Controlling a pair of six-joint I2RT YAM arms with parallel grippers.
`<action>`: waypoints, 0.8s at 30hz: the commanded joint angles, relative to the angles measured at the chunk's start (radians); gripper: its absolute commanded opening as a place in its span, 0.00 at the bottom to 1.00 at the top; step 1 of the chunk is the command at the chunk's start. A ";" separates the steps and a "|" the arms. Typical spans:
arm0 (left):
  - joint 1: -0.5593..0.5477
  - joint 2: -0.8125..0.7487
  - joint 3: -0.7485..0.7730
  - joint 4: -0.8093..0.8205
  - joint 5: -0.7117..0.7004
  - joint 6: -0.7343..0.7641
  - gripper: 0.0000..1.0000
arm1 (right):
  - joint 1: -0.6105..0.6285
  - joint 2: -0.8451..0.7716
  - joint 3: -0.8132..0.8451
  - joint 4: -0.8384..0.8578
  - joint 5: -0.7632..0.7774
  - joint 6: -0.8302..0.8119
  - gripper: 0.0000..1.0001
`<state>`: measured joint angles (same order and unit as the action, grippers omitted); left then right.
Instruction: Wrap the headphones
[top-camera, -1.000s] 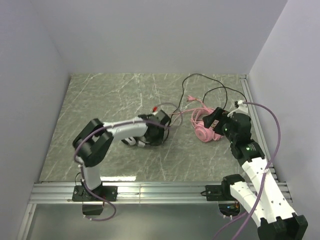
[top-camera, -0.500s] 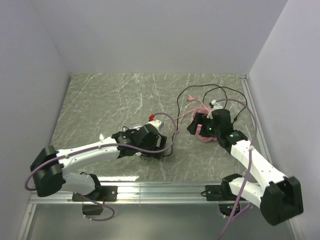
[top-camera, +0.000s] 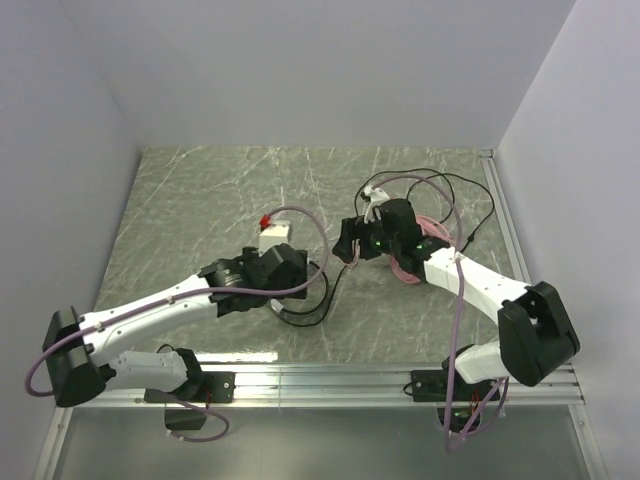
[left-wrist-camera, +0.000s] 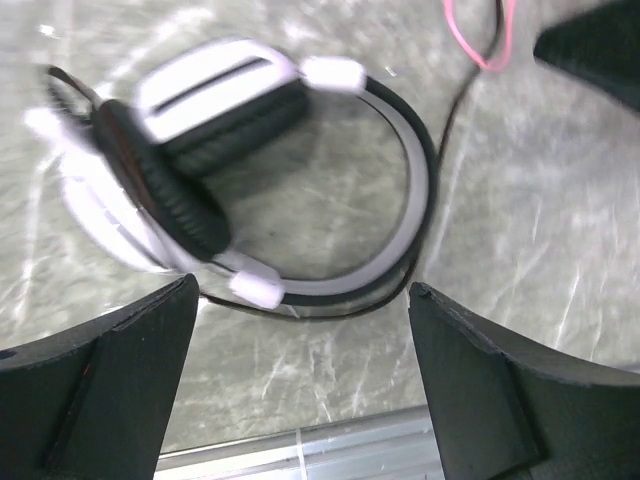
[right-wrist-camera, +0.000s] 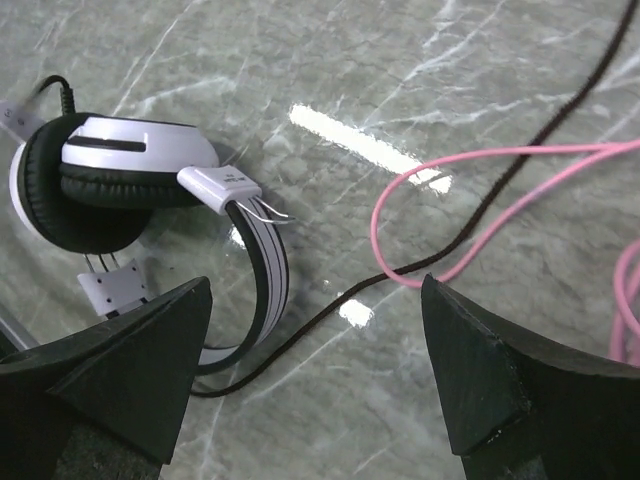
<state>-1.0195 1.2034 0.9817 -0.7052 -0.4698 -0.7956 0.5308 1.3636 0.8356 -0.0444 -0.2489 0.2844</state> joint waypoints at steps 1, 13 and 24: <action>0.002 -0.087 -0.024 -0.059 -0.142 -0.105 0.92 | 0.018 0.008 0.026 0.164 -0.078 -0.053 0.91; 0.021 -0.338 -0.120 -0.020 -0.188 -0.180 0.99 | 0.190 0.255 0.212 0.087 -0.079 -0.395 0.80; 0.335 -0.412 -0.231 0.078 0.192 -0.111 0.99 | 0.239 0.379 0.302 -0.011 -0.013 -0.553 0.71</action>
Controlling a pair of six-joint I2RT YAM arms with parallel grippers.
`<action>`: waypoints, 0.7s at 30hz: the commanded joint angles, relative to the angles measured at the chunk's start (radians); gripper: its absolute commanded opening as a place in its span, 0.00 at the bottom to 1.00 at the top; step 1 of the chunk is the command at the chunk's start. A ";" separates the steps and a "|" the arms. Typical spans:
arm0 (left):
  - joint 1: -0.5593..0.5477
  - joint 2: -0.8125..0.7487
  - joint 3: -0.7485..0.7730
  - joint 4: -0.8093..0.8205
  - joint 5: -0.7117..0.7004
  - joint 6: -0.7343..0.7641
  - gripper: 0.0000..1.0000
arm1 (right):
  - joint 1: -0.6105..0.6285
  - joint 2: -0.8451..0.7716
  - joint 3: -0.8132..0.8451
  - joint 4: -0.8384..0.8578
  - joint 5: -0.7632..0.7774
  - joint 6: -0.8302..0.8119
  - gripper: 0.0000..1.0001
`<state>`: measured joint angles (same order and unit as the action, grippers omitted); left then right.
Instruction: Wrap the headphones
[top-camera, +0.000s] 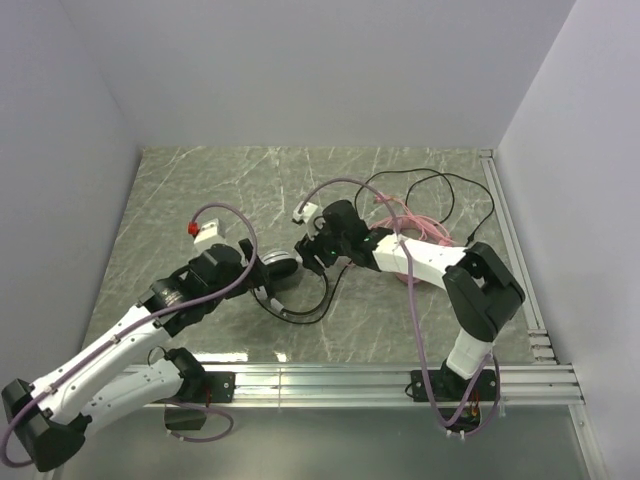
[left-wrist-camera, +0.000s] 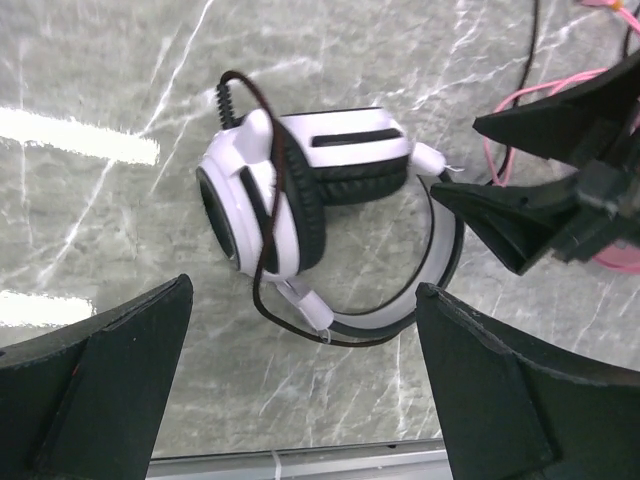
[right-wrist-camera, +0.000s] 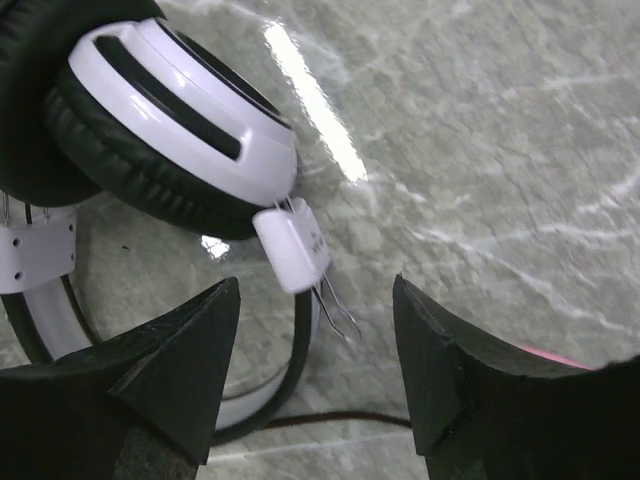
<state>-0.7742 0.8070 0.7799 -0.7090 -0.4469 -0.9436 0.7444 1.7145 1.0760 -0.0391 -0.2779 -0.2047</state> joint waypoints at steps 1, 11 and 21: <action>0.108 -0.015 -0.039 0.104 0.209 0.040 0.99 | 0.032 0.043 0.073 -0.028 0.023 -0.067 0.69; 0.153 -0.048 -0.045 0.097 0.203 0.035 0.99 | 0.092 0.169 0.199 -0.110 0.061 -0.093 0.57; 0.154 -0.075 -0.037 0.085 0.171 0.025 0.99 | 0.112 0.220 0.254 -0.157 0.167 -0.012 0.05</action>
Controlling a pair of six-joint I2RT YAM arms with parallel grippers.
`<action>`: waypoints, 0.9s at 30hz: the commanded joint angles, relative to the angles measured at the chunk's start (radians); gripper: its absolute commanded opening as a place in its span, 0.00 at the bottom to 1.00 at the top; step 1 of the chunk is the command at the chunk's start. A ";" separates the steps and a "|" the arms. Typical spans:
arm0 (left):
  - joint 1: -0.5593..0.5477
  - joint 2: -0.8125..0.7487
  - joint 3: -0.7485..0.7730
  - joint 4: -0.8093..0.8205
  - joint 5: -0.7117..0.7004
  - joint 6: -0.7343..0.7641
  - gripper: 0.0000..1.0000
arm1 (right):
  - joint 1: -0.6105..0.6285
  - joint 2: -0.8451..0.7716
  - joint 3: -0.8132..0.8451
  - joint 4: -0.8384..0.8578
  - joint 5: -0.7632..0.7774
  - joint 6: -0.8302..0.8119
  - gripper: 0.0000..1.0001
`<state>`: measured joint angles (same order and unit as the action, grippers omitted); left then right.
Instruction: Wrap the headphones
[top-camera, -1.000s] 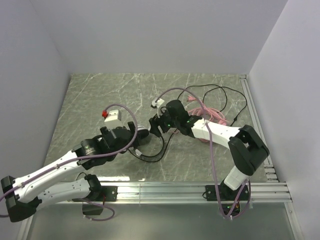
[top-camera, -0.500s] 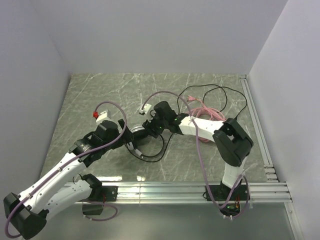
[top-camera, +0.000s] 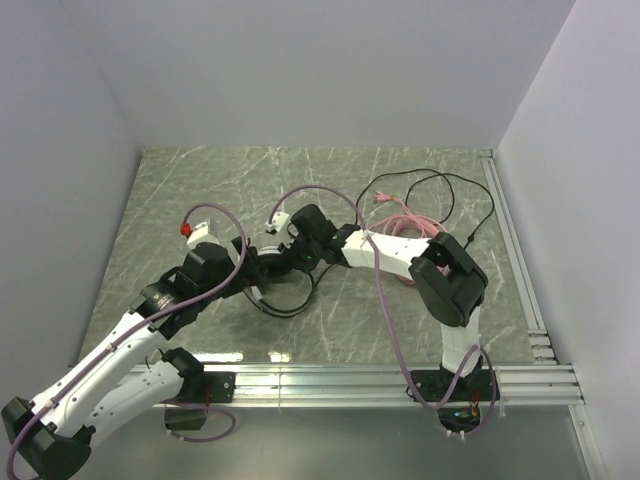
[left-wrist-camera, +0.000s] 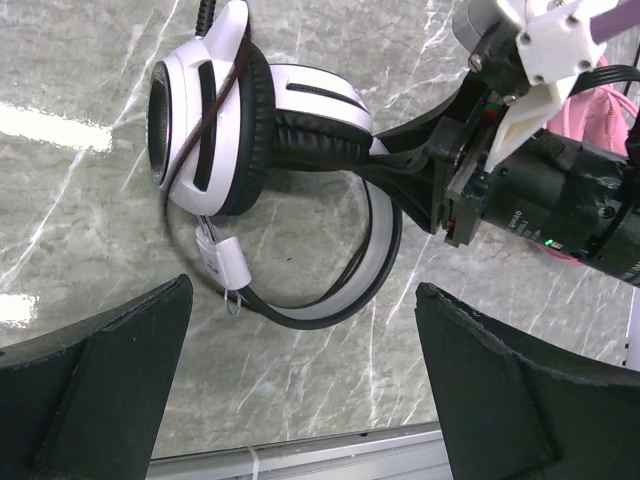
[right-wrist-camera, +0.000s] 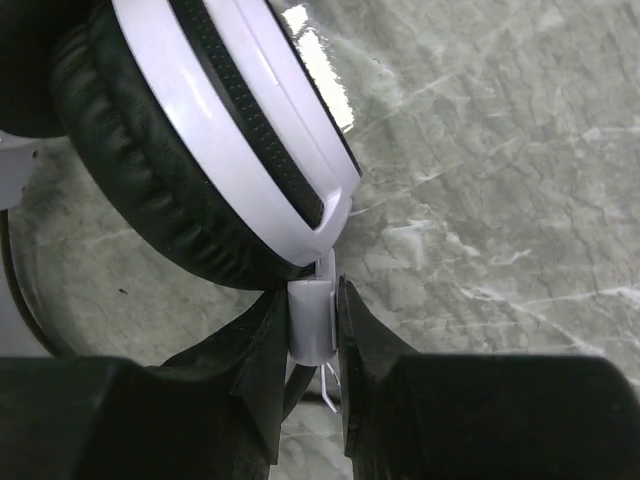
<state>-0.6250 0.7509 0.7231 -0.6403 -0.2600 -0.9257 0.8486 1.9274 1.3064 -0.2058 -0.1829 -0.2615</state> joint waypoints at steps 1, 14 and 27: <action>0.005 -0.019 0.022 0.014 -0.016 0.008 0.99 | 0.007 -0.014 0.014 0.017 0.104 0.073 0.00; 0.005 0.047 -0.039 0.126 0.024 -0.019 0.99 | 0.076 -0.284 -0.306 0.002 0.571 1.217 0.00; -0.001 0.182 -0.106 0.263 0.058 -0.033 0.95 | 0.320 -0.402 -0.274 -0.147 0.796 1.463 0.92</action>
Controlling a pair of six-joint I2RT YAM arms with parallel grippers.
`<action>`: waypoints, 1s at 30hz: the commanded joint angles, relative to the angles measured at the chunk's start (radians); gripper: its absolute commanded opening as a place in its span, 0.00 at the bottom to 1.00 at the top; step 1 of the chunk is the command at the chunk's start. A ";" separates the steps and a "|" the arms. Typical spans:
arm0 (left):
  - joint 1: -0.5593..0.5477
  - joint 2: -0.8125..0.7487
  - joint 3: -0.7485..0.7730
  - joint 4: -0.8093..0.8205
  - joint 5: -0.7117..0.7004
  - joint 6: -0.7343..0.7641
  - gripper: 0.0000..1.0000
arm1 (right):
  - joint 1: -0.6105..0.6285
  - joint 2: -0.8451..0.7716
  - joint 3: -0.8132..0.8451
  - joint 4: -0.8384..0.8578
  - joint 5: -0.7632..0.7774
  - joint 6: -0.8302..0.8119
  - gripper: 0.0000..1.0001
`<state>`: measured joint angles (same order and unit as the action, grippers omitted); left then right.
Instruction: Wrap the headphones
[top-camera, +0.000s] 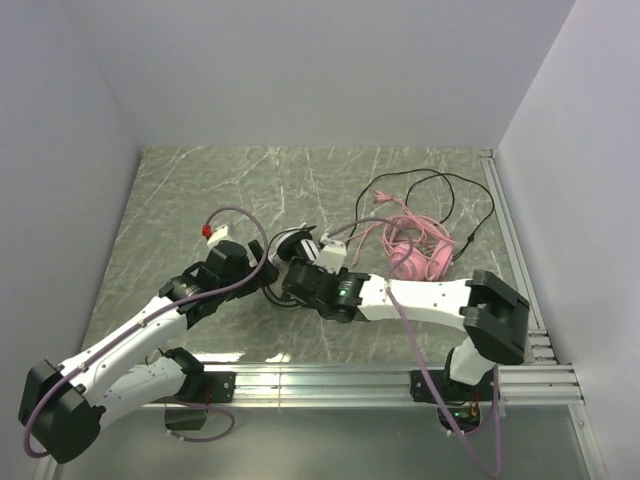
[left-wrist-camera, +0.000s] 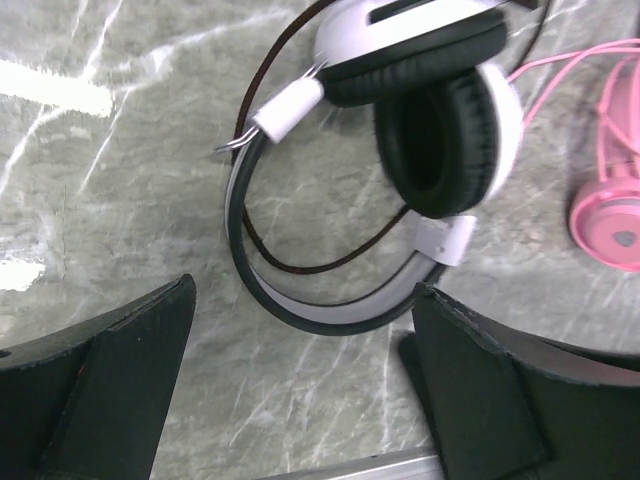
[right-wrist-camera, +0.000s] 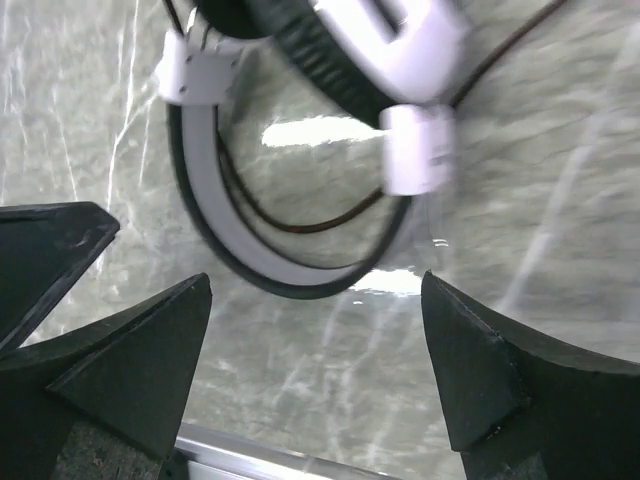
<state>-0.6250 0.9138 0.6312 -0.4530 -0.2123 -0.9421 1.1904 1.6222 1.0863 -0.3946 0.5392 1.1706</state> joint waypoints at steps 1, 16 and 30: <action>-0.001 0.033 -0.021 0.077 0.005 -0.020 0.94 | -0.022 -0.135 -0.086 0.055 0.085 0.015 0.92; -0.028 0.043 -0.199 0.172 0.034 -0.338 0.85 | -0.242 -0.335 -0.180 0.197 0.004 -0.351 0.87; -0.110 0.310 0.015 -0.079 -0.068 -0.540 0.61 | -0.272 -0.318 -0.198 0.221 -0.036 -0.335 0.87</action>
<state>-0.7246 1.1984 0.6147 -0.4911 -0.2485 -1.4319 0.9283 1.3155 0.8955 -0.2165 0.5030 0.8429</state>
